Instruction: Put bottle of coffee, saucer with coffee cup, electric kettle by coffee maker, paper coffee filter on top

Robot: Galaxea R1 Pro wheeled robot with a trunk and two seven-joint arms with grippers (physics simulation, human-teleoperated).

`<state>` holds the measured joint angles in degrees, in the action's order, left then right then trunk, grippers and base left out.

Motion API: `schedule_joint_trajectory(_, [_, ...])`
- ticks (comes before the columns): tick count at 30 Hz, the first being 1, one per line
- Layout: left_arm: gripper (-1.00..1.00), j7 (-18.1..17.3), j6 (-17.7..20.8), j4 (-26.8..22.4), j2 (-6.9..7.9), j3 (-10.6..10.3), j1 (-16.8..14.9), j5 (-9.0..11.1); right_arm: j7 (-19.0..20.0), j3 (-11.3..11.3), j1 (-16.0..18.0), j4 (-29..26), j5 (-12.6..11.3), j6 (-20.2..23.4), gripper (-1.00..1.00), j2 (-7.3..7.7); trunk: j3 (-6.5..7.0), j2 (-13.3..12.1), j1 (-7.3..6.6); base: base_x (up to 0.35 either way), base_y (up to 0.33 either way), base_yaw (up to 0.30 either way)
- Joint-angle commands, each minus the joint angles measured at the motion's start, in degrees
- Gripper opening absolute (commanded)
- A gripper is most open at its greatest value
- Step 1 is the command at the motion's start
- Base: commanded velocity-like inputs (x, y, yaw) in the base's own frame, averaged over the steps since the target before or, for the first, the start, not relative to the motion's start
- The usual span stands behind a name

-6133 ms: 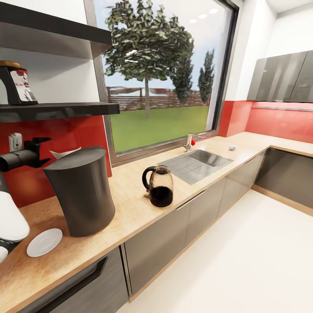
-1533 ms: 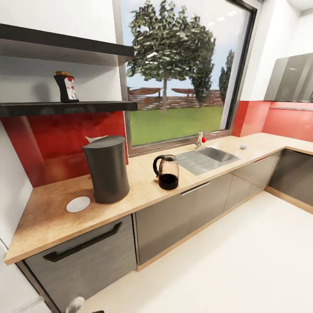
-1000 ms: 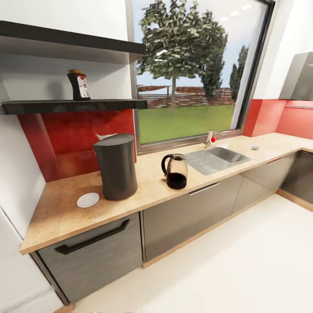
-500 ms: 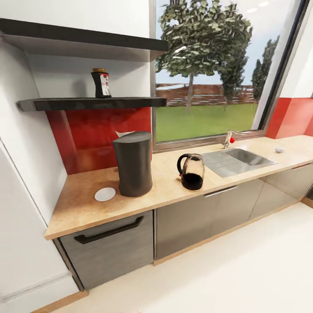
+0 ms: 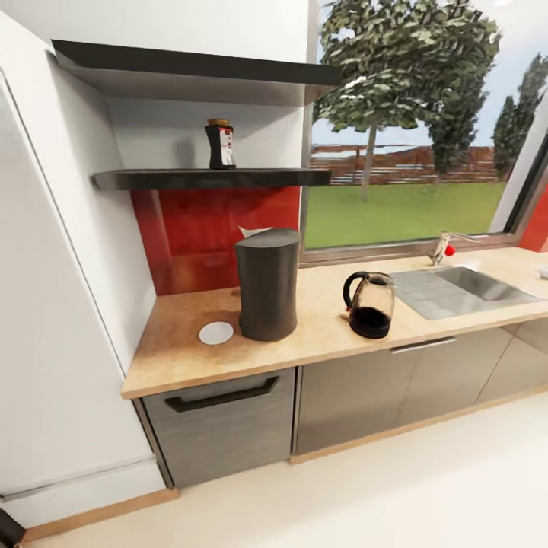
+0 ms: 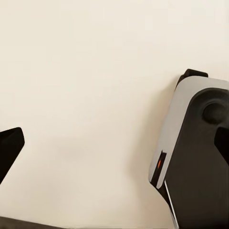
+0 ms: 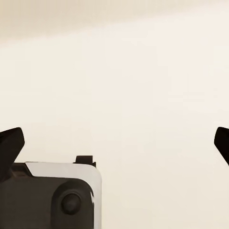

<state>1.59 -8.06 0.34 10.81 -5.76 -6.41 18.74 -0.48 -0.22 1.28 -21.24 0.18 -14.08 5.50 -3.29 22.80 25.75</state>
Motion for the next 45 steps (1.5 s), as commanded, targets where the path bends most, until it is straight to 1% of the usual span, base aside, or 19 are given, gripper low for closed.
schedule_joint_trajectory(1, [1.0, 0.16, -0.15, 0.07, -0.01, -0.48, -0.06, 0.34, -0.05, -0.03, 0.03, -0.02, 0.01, -0.17, 1.0, 0.01, -0.13, 0.12, 0.03, 0.0, 0.0, 0.276])
schedule_joint_trajectory(7, [1.0, 0.25, -0.1, -0.05, -0.08, -0.53, -0.05, 0.34, -0.13, -0.05, 0.04, 0.01, -0.01, -0.24, 1.0, 0.03, -0.13, 0.12, 0.03, 0.087, -0.12, 0.277])
schedule_joint_trajectory(32, [1.0, 0.35, 0.02, -0.16, -0.16, -0.37, -0.08, 0.6, -0.29, -0.07, 0.04, 0.41, -0.12, -0.42, 1.0, -0.17, -0.09, 0.12, 0.03, 0.154, -0.238, 0.278])
schedule_joint_trajectory(33, [1.0, 0.35, 0.05, -0.16, -0.55, -0.38, -0.05, 0.49, -0.31, -0.15, 0.04, 0.39, -0.23, -0.42, 1.0, -0.26, -0.05, 0.12, 0.03, 0.149, -0.244, 0.273])
schedule_joint_trajectory(35, [1.0, 0.35, 0.1, -0.16, -0.85, -0.39, -0.08, 0.44, -0.31, -0.31, 0.04, 0.34, -0.33, -0.43, 1.0, -0.3, 0.05, 0.12, 0.03, 0.149, -0.245, 0.26])
schedule_joint_trajectory(40, [1.0, 0.35, 0.13, -0.16, -1.31, -0.4, -0.09, 0.35, -0.28, -0.39, 0.04, 0.33, -0.36, -0.43, 1.0, -0.32, 0.34, 0.12, 0.03, 0.149, -0.245, 0.221])
schedule_joint_trajectory(43, [1.0, 0.35, 0.14, -0.16, -1.61, -0.4, -0.08, 0.34, -0.21, -0.24, 0.04, 0.38, -0.22, -0.42, 1.0, -0.32, 0.4, 0.12, 0.03, 0.149, -0.245, 0.074])
schedule_joint_trajectory(45, [1.0, 0.35, 0.15, -0.16, -1.71, -0.4, -0.08, 0.34, -0.21, -0.05, 0.04, 1.73, -0.06, -0.42, 1.0, -0.27, 0.41, 0.12, 0.03, 0.116, -0.251, 0.012])
